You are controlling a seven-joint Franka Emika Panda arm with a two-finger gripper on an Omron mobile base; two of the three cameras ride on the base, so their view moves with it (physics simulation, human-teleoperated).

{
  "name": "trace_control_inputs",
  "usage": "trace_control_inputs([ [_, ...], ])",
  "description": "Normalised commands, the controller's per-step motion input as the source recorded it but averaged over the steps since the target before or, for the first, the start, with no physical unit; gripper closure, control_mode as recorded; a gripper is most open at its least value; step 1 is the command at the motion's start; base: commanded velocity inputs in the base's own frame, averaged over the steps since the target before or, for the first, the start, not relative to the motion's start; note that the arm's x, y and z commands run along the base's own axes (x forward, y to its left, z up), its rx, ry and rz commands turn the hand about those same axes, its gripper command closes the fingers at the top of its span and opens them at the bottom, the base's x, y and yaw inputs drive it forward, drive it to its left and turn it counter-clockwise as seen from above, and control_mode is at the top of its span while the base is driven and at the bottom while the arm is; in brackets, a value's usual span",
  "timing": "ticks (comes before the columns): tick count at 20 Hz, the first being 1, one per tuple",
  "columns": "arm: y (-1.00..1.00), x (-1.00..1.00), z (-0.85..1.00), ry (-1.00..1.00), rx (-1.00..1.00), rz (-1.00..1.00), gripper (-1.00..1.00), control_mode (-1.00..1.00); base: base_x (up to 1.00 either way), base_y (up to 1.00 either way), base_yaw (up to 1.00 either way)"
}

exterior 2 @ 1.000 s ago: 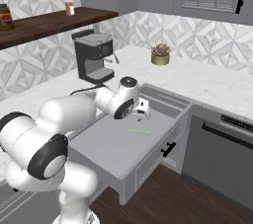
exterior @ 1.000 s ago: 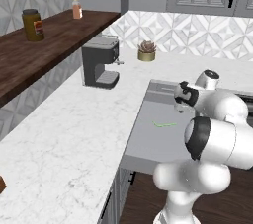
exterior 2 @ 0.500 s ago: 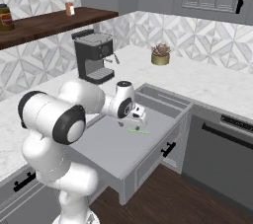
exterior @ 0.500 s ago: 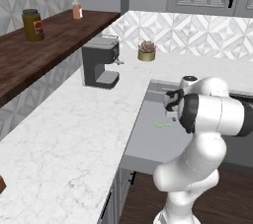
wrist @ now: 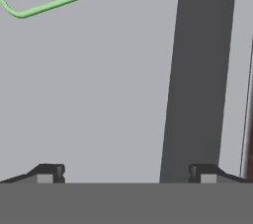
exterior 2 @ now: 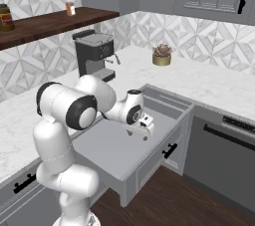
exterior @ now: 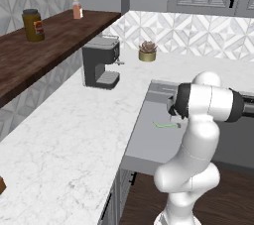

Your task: Take a straw from the drawer in front and place it inside the glass cup on the dining counter.

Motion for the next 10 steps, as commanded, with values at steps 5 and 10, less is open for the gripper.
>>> trace_control_inputs([
  [5,-0.38,0.0,-0.44,0.0,0.0,-0.11,-1.0,-1.0,0.0,0.0,0.0],
  [10,-0.63,0.0,-0.32,0.0,-0.02,-0.12,-1.0,-1.0,0.0,0.0,0.0],
])
